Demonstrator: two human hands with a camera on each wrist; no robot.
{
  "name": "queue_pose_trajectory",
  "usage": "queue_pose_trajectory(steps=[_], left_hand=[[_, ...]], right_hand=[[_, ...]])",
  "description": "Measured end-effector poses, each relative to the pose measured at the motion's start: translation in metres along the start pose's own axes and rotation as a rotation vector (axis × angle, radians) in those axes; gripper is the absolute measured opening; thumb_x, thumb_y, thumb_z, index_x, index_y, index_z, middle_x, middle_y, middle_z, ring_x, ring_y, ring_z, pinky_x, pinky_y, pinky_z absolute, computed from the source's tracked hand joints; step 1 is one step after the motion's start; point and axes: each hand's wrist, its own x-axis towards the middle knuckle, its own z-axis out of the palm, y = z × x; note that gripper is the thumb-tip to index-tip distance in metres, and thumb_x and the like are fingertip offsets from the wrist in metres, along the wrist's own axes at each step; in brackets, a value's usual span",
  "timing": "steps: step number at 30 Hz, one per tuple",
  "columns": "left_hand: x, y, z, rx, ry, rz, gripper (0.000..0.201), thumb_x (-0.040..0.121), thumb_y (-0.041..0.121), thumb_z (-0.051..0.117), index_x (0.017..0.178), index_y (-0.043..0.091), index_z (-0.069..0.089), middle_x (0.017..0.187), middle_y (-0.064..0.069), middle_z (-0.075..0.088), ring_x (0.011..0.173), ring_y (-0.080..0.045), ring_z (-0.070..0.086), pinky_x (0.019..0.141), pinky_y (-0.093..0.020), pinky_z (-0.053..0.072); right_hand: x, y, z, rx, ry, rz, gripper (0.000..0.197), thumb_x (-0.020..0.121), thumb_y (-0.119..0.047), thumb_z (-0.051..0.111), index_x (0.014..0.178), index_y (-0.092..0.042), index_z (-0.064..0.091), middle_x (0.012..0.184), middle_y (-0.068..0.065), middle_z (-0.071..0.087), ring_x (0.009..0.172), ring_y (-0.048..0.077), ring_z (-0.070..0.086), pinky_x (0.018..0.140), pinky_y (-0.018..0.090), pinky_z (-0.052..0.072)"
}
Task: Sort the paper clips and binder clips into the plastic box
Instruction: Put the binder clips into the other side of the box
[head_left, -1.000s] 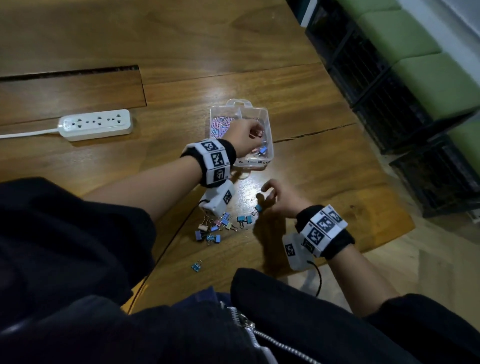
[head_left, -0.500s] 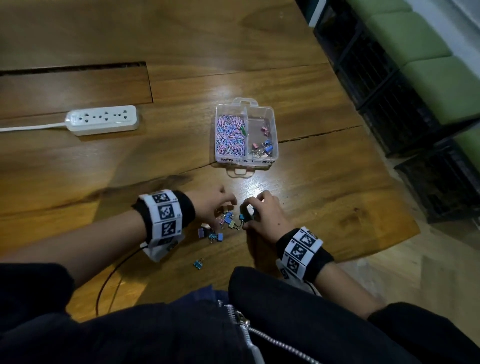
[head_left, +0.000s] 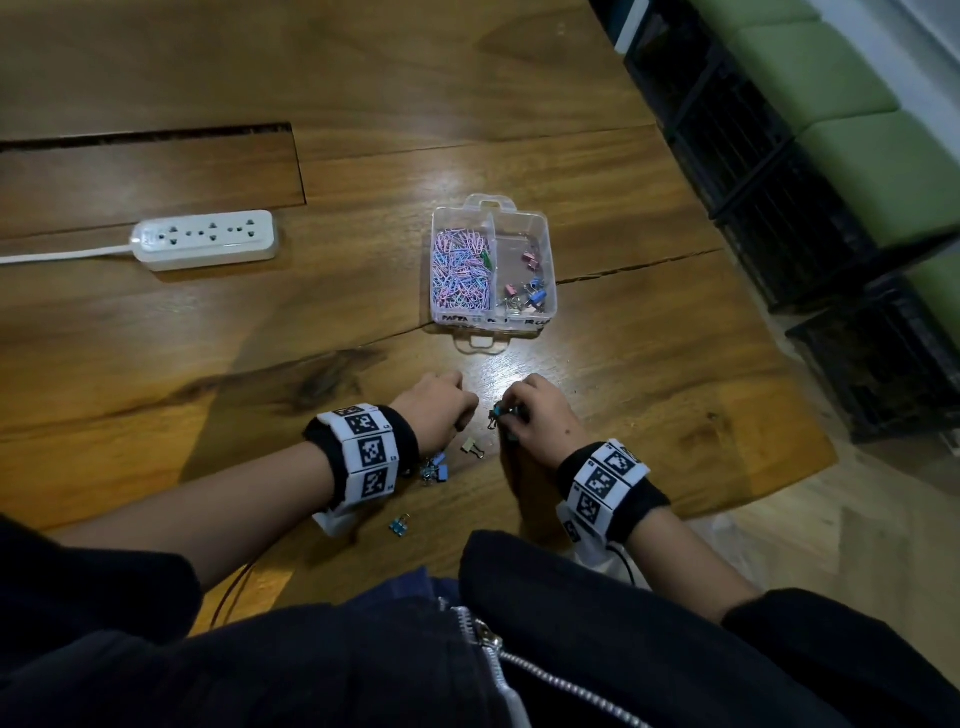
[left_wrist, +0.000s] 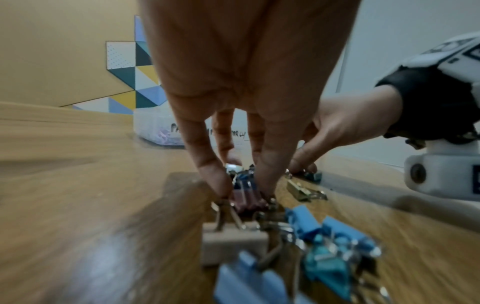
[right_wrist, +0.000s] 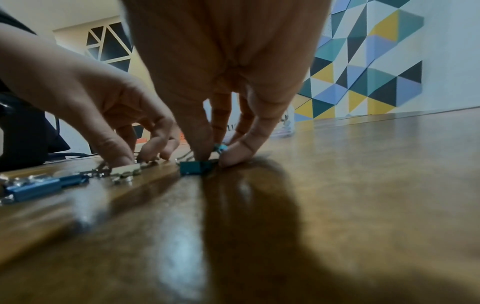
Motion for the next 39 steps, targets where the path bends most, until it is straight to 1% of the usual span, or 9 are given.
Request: queue_pose_trajectory(steps=[5, 13, 19, 23, 26, 29, 33, 37, 39], left_hand=[[0.005, -0.004, -0.001, -0.077, -0.031, -0.044, 0.011, 0.081, 0.003, 0.053, 0.080, 0.013, 0.053, 0.091, -0.001, 0.042, 0.085, -0.019, 0.045, 0.072, -0.029, 0.042], [0.012, -0.013, -0.004, -0.162, -0.075, -0.124, 0.036, 0.082, -0.009, 0.047, 0.059, 0.019, 0.044, 0.084, -0.003, 0.053, 0.075, -0.019, 0.053, 0.059, -0.023, 0.041], [0.011, -0.014, -0.028, -0.287, 0.012, -0.153, 0.009, 0.085, 0.001, 0.056, 0.085, 0.006, 0.063, 0.082, -0.001, 0.057, 0.078, -0.015, 0.056, 0.056, -0.013, 0.042], [0.026, -0.003, -0.060, -0.383, 0.155, -0.137, 0.016, 0.086, 0.005, 0.057, 0.101, 0.001, 0.064, 0.104, -0.010, 0.065, 0.088, -0.017, 0.059, 0.063, -0.017, 0.047], [0.044, 0.009, -0.087, -0.422, 0.305, -0.088, 0.021, 0.085, 0.005, 0.060, 0.104, 0.000, 0.066, 0.107, -0.013, 0.067, 0.093, -0.017, 0.060, 0.078, -0.016, 0.042], [0.065, 0.022, -0.102, -0.538, 0.412, -0.069, 0.021, 0.086, 0.008, 0.059, 0.104, 0.000, 0.066, 0.107, -0.012, 0.068, 0.096, -0.019, 0.062, 0.078, -0.018, 0.042], [0.080, 0.029, -0.099, -0.655, 0.301, -0.079, 0.033, 0.093, 0.016, 0.047, 0.124, 0.006, 0.054, 0.125, -0.013, 0.058, 0.107, -0.022, 0.058, 0.076, -0.022, 0.045], [0.060, 0.016, -0.087, -0.412, 0.239, -0.008, 0.032, 0.089, 0.011, 0.052, 0.121, 0.009, 0.055, 0.129, -0.008, 0.055, 0.114, -0.021, 0.053, 0.083, -0.019, 0.037], [0.039, 0.004, -0.076, -0.303, 0.144, 0.003, 0.031, 0.086, 0.010, 0.058, 0.117, 0.010, 0.056, 0.126, -0.009, 0.055, 0.103, -0.019, 0.054, 0.080, -0.016, 0.038]], right_hand=[[0.002, 0.003, -0.007, 0.017, 0.053, 0.003, 0.011, 0.079, -0.008, 0.059, 0.088, -0.001, 0.060, 0.094, 0.014, 0.060, 0.080, 0.014, 0.047, 0.075, 0.026, 0.045], [0.028, -0.005, -0.051, 0.285, 0.177, 0.154, 0.013, 0.080, -0.004, 0.061, 0.093, -0.006, 0.060, 0.096, 0.009, 0.062, 0.083, 0.016, 0.057, 0.078, 0.021, 0.049], [0.062, -0.024, -0.094, 0.311, 0.314, 0.145, 0.016, 0.081, -0.005, 0.061, 0.097, -0.002, 0.060, 0.100, 0.015, 0.063, 0.088, 0.024, 0.062, 0.081, 0.033, 0.055], [0.064, -0.026, -0.092, 0.258, 0.313, 0.165, 0.020, 0.085, -0.010, 0.058, 0.104, -0.003, 0.058, 0.099, 0.009, 0.060, 0.083, 0.016, 0.055, 0.070, 0.020, 0.048], [0.043, -0.021, -0.080, 0.229, 0.126, 0.198, 0.018, 0.084, -0.007, 0.057, 0.102, -0.008, 0.056, 0.100, 0.008, 0.059, 0.078, 0.015, 0.055, 0.063, 0.020, 0.048], [0.017, -0.013, -0.058, 0.174, -0.208, 0.256, 0.047, 0.072, -0.007, 0.070, 0.113, -0.016, 0.049, 0.098, 0.003, 0.053, 0.079, 0.014, 0.051, 0.060, 0.021, 0.045], [-0.008, -0.011, -0.026, -0.061, -0.285, 0.231, 0.070, 0.064, -0.017, 0.078, 0.122, -0.029, 0.041, 0.119, 0.003, 0.038, 0.106, 0.023, 0.044, 0.082, 0.035, 0.046], [-0.013, -0.007, -0.018, -0.026, -0.154, 0.131, 0.064, 0.067, -0.017, 0.076, 0.122, -0.024, 0.045, 0.129, 0.006, 0.037, 0.116, 0.025, 0.043, 0.095, 0.037, 0.043], [-0.014, -0.006, -0.017, -0.024, -0.128, 0.098, 0.067, 0.067, -0.015, 0.076, 0.125, -0.023, 0.043, 0.133, 0.006, 0.036, 0.118, 0.026, 0.044, 0.096, 0.037, 0.044]])
